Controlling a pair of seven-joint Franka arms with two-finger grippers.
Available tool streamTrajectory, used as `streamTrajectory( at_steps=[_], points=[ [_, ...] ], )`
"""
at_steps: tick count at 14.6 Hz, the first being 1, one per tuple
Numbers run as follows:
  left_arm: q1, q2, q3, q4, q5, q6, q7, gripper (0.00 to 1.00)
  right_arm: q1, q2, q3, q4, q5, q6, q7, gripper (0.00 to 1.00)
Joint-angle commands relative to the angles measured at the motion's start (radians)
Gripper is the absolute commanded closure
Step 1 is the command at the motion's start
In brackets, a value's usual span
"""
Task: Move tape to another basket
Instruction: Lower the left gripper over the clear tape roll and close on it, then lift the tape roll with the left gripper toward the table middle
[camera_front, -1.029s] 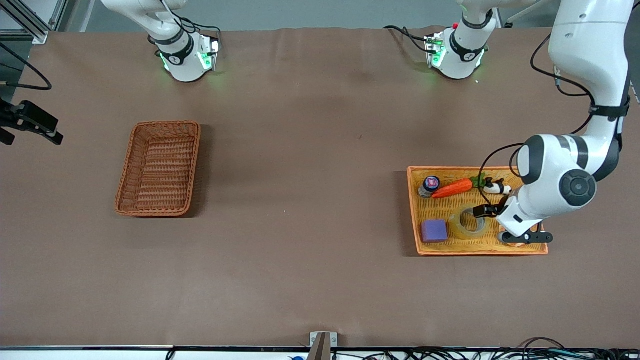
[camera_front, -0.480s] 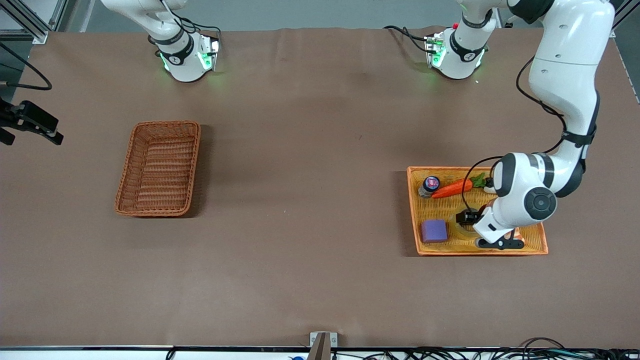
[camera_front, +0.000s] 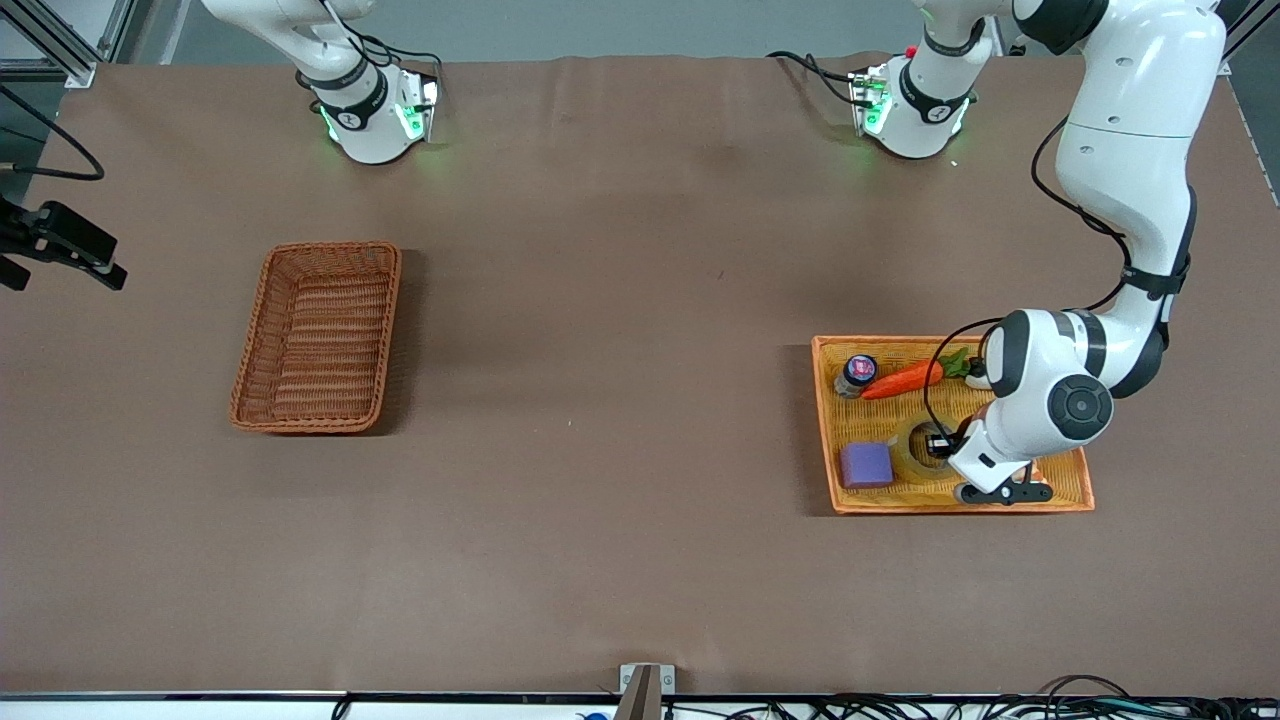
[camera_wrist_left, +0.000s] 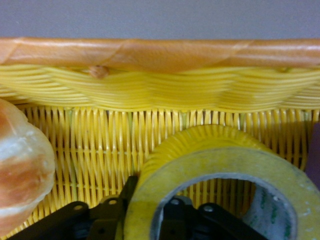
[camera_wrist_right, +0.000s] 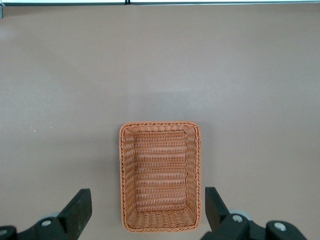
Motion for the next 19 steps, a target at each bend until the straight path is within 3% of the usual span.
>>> streamTrajectory(
  at_steps=[1, 9, 13, 19],
  points=[
    [0.002, -0.028, 0.000, 0.015, 0.021, -0.039, -0.003, 1.00, -0.009, -0.009, 0.008, -0.004, -0.008, 0.004, 0.007, 0.00],
    [-0.004, -0.239, -0.029, 0.147, 0.015, -0.405, 0.124, 1.00, -0.009, -0.009, 0.008, -0.004, -0.007, 0.004, 0.007, 0.00],
    [-0.043, -0.212, -0.141, 0.311, 0.009, -0.547, 0.056, 0.99, -0.009, -0.009, 0.008, -0.003, -0.007, 0.004, 0.007, 0.00],
    [-0.289, -0.071, -0.152, 0.480, 0.008, -0.551, -0.225, 1.00, -0.012, -0.009, 0.008, -0.003, -0.002, 0.004, 0.007, 0.00]
  ],
)
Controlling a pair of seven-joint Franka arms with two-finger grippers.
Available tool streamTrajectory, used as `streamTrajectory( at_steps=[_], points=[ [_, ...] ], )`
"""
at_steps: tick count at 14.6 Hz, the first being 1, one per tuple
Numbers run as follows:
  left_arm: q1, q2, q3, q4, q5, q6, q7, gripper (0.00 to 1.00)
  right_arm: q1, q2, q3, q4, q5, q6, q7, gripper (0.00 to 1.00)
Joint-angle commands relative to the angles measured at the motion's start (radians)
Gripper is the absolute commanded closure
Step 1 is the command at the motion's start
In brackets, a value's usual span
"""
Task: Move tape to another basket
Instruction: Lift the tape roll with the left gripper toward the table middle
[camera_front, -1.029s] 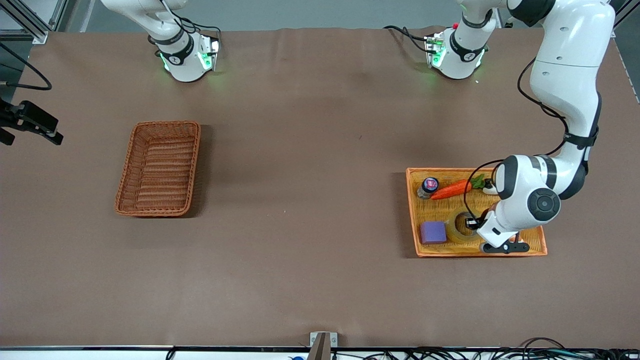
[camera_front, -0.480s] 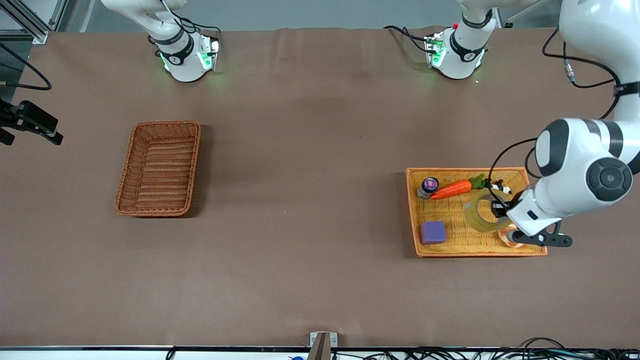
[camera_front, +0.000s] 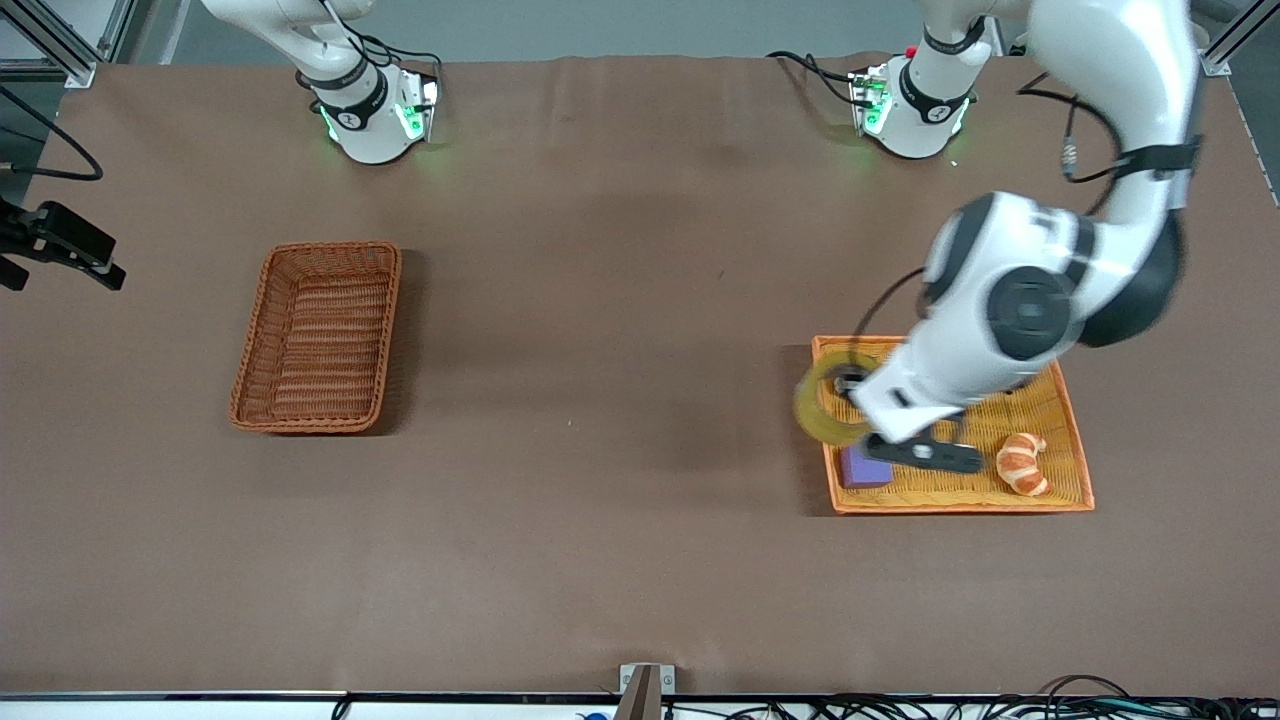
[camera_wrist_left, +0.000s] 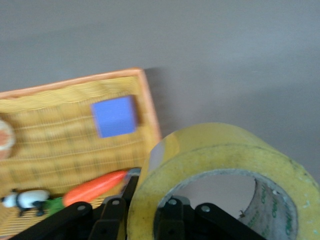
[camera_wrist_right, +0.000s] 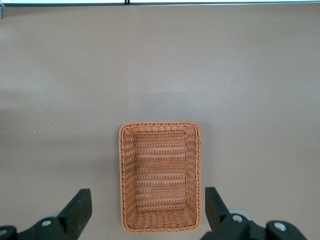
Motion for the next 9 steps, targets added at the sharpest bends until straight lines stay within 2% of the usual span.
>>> streamTrajectory(
  at_steps=[1, 4, 9],
  points=[
    [-0.103, 0.104, -0.001, 0.127, 0.007, -0.015, -0.123, 1.00, -0.012, -0.009, 0.009, -0.003, -0.002, 0.003, 0.007, 0.00],
    [-0.214, 0.194, -0.001, 0.198, -0.001, 0.086, -0.214, 1.00, -0.013, -0.007, 0.006, -0.003, -0.002, 0.003, 0.007, 0.00],
    [-0.353, 0.297, -0.003, 0.209, -0.002, 0.262, -0.278, 1.00, -0.027, 0.002, 0.010, -0.003, -0.030, 0.012, 0.002, 0.00]
  ],
)
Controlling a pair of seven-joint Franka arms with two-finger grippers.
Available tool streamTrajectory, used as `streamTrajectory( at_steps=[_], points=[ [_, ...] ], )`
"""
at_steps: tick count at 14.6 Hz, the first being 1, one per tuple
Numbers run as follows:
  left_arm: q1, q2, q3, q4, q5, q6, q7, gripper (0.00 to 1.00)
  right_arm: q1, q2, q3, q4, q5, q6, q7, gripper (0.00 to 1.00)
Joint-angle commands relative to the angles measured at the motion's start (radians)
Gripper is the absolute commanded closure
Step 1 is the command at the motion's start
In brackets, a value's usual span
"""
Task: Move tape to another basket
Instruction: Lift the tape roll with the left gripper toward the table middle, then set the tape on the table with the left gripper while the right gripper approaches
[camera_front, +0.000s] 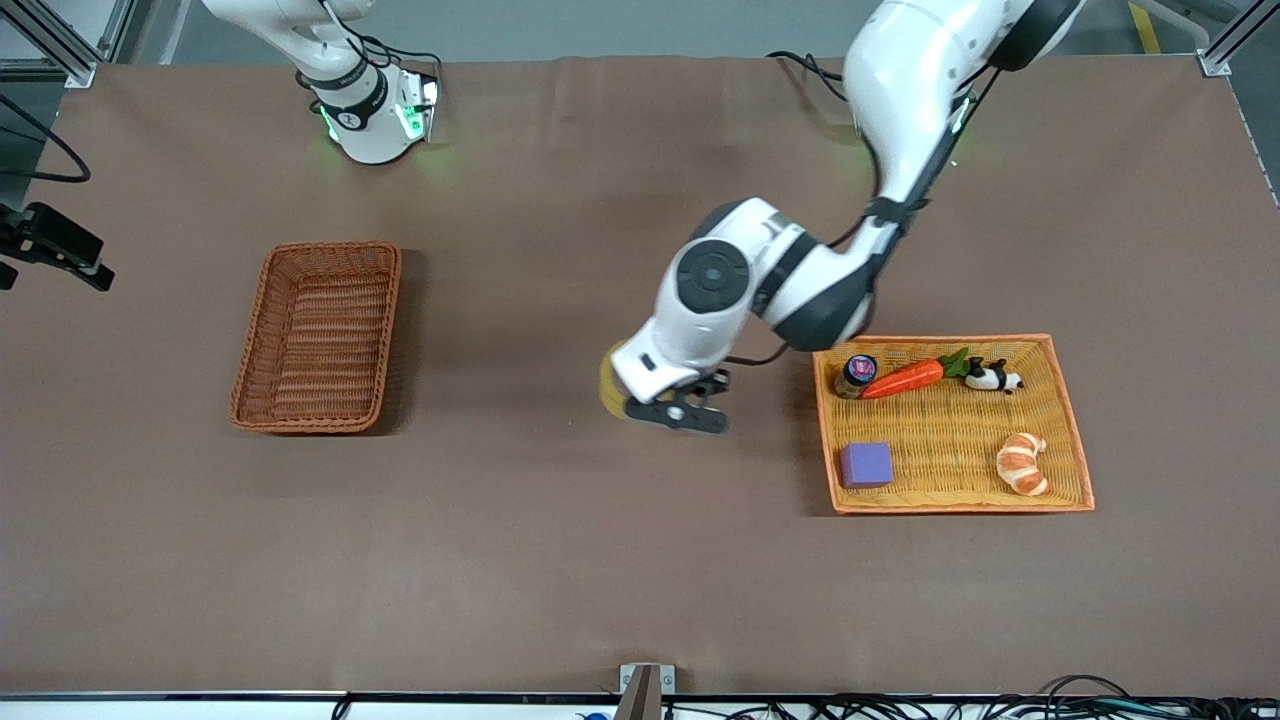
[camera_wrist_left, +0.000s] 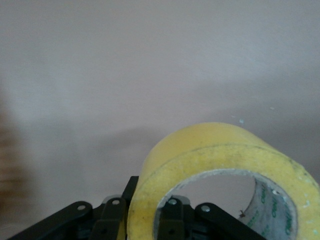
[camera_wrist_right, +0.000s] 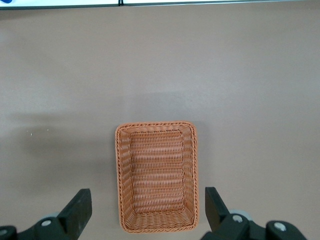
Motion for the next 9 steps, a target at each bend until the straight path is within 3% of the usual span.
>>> streamTrajectory(
  at_steps=[1, 6, 9],
  points=[
    [-0.049, 0.069, 0.000, 0.050, -0.004, 0.074, -0.015, 1.00, -0.004, 0.015, 0.017, -0.005, -0.053, 0.012, 0.004, 0.00],
    [-0.112, 0.124, 0.008, 0.049, -0.037, 0.194, -0.056, 0.94, 0.020, 0.092, 0.018, -0.019, -0.047, 0.051, 0.011, 0.00],
    [-0.113, 0.127, 0.011, 0.039, -0.037, 0.241, -0.132, 0.93, 0.057, 0.109, 0.018, -0.118, -0.045, 0.146, 0.013, 0.00]
  ],
)
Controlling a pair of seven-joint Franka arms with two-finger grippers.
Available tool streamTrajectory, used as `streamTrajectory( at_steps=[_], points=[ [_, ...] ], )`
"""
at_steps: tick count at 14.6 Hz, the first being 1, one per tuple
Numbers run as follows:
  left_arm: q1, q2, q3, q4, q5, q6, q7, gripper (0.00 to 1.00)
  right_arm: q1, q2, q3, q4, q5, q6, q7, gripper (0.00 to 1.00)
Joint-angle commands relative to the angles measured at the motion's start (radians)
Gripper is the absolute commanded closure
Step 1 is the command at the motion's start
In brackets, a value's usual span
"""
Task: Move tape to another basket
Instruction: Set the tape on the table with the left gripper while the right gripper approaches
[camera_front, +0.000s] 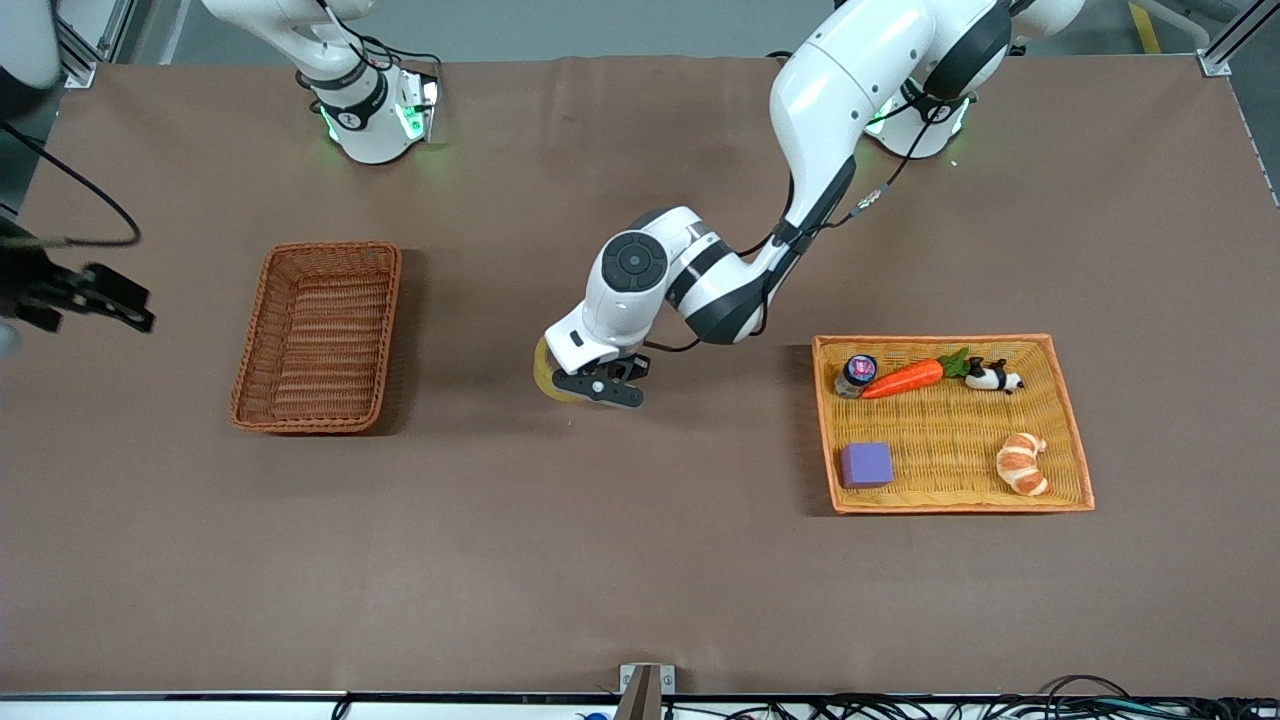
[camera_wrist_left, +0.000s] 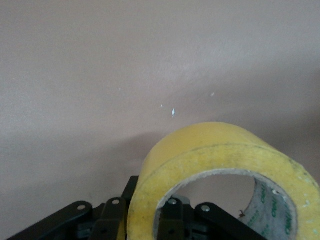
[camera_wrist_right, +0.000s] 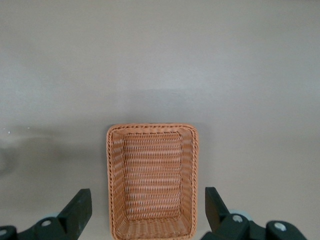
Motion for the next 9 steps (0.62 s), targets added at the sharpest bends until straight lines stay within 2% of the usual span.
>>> streamTrajectory(
  at_steps=[1, 3, 6, 7, 9],
  points=[
    [-0.005, 0.004, 0.012, 0.017, -0.015, 0.011, -0.031, 0.93, 0.036, -0.006, 0.002, -0.108, -0.012, 0.088, 0.013, 0.00],
    [-0.013, 0.044, 0.010, 0.023, -0.015, 0.025, -0.043, 0.90, 0.070, -0.005, 0.001, -0.194, -0.012, 0.187, 0.013, 0.00],
    [-0.036, 0.086, 0.015, 0.023, -0.015, 0.100, -0.072, 0.76, 0.139, 0.011, 0.001, -0.334, -0.012, 0.371, 0.149, 0.00],
    [-0.036, 0.095, 0.015, 0.024, -0.015, 0.112, -0.072, 0.66, 0.162, 0.021, 0.001, -0.369, -0.012, 0.425, 0.184, 0.00],
    [-0.034, 0.107, 0.015, 0.025, -0.015, 0.137, -0.070, 0.41, 0.203, 0.067, 0.001, -0.409, -0.012, 0.494, 0.209, 0.00]
  ],
)
